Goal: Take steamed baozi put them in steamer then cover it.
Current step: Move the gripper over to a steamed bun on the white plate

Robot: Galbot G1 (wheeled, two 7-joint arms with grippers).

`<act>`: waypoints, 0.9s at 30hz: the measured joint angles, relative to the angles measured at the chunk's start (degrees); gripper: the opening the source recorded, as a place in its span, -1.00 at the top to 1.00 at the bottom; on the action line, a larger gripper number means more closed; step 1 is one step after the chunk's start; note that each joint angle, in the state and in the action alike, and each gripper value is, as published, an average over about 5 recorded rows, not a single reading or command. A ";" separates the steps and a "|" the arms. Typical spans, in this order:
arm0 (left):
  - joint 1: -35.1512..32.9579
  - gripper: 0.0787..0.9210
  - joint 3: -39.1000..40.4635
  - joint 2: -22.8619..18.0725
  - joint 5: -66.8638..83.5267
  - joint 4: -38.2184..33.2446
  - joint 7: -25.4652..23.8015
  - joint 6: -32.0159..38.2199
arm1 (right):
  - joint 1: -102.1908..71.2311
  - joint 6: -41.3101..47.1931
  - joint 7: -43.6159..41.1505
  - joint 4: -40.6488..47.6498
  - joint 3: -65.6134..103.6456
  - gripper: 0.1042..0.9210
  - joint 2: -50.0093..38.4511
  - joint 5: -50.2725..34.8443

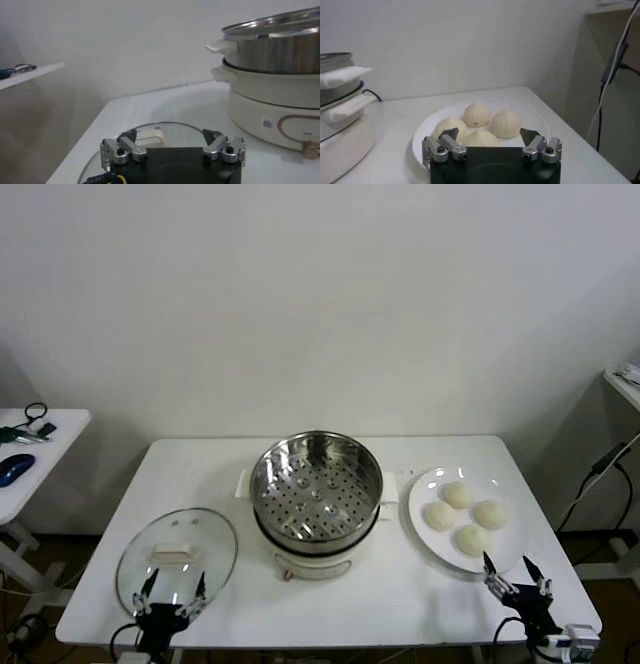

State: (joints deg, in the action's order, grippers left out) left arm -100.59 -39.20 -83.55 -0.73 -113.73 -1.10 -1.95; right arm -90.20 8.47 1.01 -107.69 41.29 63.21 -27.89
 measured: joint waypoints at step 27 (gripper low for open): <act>0.49 -0.77 0.48 0.12 -1.49 0.27 -0.49 1.82 | 70.84 -9.32 -49.81 28.85 -58.72 -0.76 -37.06 25.18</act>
State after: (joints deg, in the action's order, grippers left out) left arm -100.10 -38.72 -83.44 -2.22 -113.46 -1.59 -0.13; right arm -19.36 -0.85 -48.80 -78.84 -17.43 26.15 -2.72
